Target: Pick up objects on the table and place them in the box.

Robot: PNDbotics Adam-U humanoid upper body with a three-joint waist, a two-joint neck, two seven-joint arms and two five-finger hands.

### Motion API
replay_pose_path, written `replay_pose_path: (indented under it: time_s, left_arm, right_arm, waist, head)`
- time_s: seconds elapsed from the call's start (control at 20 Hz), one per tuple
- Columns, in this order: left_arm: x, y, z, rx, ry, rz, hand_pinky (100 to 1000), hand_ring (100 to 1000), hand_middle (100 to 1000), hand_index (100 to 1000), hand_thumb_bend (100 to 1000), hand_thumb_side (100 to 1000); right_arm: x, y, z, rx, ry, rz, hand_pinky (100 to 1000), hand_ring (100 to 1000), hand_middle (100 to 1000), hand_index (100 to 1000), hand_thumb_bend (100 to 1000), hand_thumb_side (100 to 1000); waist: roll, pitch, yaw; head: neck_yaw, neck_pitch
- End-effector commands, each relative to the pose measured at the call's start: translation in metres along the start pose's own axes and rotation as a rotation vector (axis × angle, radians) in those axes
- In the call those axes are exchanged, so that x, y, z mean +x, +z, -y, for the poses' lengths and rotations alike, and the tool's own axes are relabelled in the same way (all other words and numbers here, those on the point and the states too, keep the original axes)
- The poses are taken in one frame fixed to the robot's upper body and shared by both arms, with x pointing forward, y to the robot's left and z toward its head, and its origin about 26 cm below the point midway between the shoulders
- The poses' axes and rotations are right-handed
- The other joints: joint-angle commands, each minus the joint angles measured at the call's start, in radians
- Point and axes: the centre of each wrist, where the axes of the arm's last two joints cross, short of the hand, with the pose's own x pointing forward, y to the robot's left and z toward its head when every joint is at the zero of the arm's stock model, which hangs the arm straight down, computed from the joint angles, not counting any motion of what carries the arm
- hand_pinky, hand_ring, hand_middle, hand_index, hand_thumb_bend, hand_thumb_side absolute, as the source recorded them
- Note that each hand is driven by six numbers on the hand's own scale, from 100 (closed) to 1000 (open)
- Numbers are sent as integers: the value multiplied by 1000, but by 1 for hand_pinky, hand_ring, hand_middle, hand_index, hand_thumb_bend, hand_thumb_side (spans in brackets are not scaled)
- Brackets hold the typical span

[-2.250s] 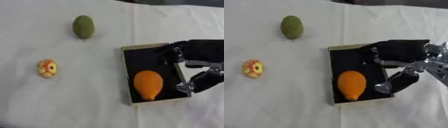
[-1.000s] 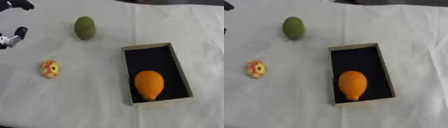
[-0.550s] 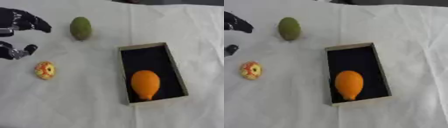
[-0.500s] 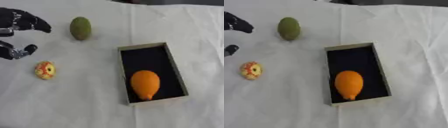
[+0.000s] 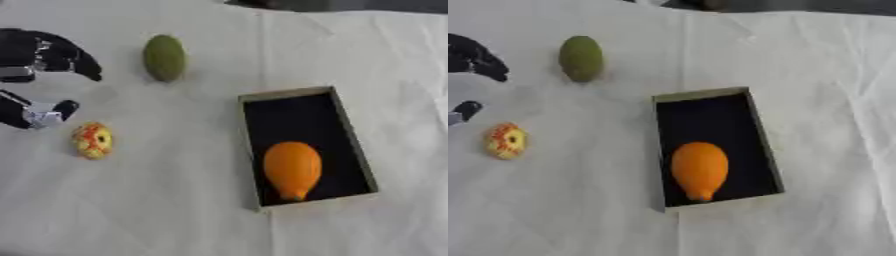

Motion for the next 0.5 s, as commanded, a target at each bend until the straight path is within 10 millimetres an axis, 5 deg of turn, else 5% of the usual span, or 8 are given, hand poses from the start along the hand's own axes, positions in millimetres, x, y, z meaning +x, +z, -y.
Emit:
replay_pose_path:
  time_s: [0.05, 0.5]
  left_arm:
    - [-7, 15, -7, -130, -46, 32, 910, 818, 745, 827, 100, 869]
    - [-4, 14, 5, -166, 54, 21, 924, 843, 777, 877, 100, 863]
  right_arm:
    - [5, -4, 7, 1, 16, 14, 885, 930, 635, 804, 100, 449]
    - [4, -2, 5, 3, 1, -8, 888, 931, 629, 801, 100, 453]
  waist:
    - [4, -27, 0]
    - [3, -24, -1]
  head:
    - [3, -10]
    - [6, -8]
